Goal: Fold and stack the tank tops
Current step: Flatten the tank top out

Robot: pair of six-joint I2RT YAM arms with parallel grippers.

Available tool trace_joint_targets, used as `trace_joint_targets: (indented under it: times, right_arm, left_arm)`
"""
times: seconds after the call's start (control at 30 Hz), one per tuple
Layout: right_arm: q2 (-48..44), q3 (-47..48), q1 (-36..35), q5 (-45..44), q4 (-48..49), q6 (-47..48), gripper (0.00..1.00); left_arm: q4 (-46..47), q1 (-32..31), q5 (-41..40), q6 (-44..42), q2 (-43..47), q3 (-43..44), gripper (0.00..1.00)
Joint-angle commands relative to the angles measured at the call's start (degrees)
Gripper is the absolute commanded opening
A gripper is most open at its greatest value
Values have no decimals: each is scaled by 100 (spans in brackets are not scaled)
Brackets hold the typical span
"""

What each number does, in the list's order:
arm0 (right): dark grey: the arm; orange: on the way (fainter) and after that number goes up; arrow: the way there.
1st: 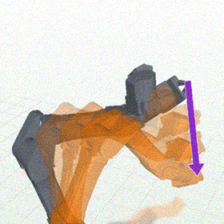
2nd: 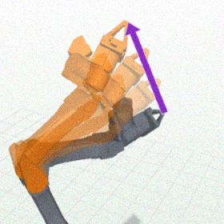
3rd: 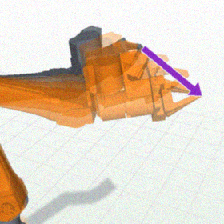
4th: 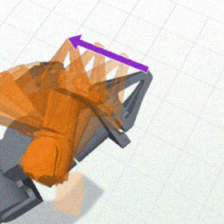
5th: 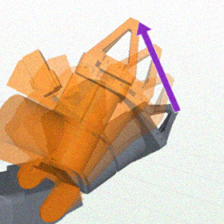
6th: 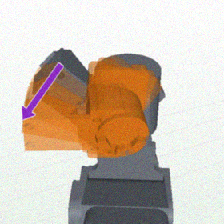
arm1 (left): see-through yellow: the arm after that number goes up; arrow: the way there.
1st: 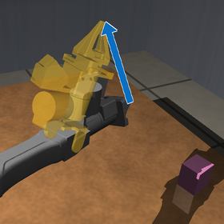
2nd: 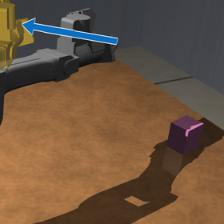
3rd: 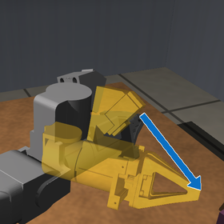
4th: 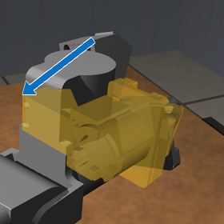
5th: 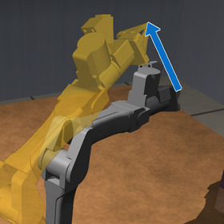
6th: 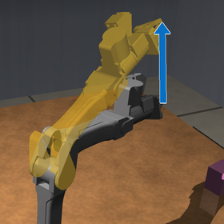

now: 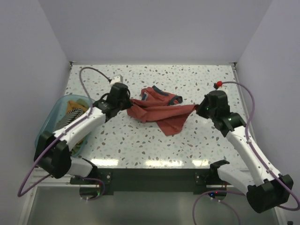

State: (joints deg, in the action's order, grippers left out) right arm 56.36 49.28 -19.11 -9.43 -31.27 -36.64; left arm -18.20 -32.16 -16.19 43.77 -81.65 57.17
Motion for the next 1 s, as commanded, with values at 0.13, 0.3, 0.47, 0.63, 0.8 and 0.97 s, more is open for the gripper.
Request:
trace_joint_targets:
  times: [0.13, 0.3, 0.47, 0.63, 0.8, 0.97]
  right_arm:
    - [86, 2592, 215, -207, -687, 368, 0]
    - [-20, 4102, 233, -620, -994, 473, 0]
    - [129, 5547, 233, -920, -1373, 728, 0]
    - [296, 6601, 233, -990, -1417, 860, 0]
    - [849, 7052, 233, -807, -1207, 1019, 0]
    - [1991, 7087, 241, -236, -716, 1107, 0]
  left_arm:
    - [-685, 755, 695, -633, 1264, 1726, 0]
    - [-1036, 755, 898, -563, 1870, 2876, 0]
    - [-976, 755, 907, -264, 2318, 3467, 0]
    - [-704, 755, 618, 43, 2618, 3714, 0]
    - [-422, 755, 195, 176, 2558, 3566, 0]
    - [561, 808, 124, 308, 1794, 3108, 0]
